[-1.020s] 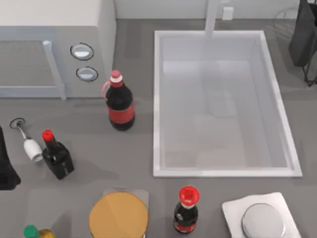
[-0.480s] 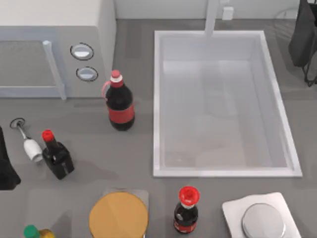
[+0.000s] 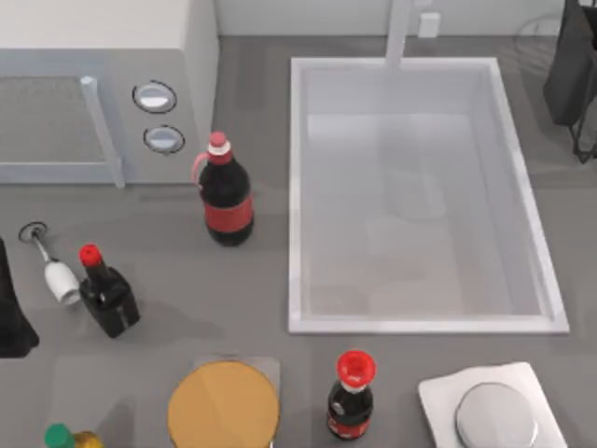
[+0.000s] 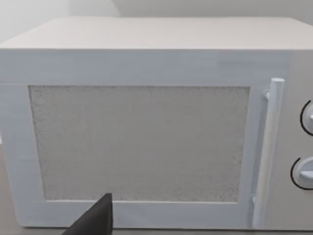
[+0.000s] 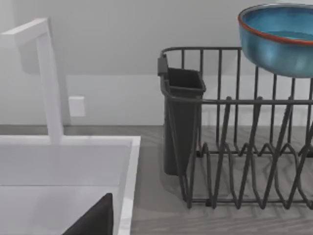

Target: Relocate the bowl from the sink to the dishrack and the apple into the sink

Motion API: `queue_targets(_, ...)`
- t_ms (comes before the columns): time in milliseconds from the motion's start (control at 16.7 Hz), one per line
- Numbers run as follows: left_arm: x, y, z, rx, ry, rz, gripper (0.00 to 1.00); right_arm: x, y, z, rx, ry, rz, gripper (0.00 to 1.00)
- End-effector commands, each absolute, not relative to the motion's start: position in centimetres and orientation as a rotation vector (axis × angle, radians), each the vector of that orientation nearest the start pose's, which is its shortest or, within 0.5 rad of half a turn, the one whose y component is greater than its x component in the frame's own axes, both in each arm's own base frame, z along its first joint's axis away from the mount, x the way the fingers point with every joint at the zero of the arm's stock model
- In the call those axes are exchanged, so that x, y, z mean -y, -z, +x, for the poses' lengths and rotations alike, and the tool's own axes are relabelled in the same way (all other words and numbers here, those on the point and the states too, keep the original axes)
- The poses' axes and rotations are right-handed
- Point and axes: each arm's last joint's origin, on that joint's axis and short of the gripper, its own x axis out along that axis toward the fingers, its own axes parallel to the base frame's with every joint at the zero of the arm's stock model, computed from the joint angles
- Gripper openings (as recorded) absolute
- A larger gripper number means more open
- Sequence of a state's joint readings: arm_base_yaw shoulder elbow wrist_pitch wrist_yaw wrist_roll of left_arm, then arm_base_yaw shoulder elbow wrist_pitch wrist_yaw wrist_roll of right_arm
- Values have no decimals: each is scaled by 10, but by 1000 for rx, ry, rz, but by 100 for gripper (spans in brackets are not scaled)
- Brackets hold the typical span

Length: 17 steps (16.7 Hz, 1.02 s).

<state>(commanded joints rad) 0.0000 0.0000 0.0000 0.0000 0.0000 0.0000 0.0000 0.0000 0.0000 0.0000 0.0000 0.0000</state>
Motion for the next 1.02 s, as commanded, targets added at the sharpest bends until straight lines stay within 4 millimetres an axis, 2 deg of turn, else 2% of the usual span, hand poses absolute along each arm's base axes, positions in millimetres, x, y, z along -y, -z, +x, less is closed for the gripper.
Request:
queue_targets(780,1,-160,106,0,0,0,100,1,-160,106,-1,0,0,100)
queue_targets(1020,1,-160,106,0,0,0,100,4,-175,107,-107,27,-24,100)
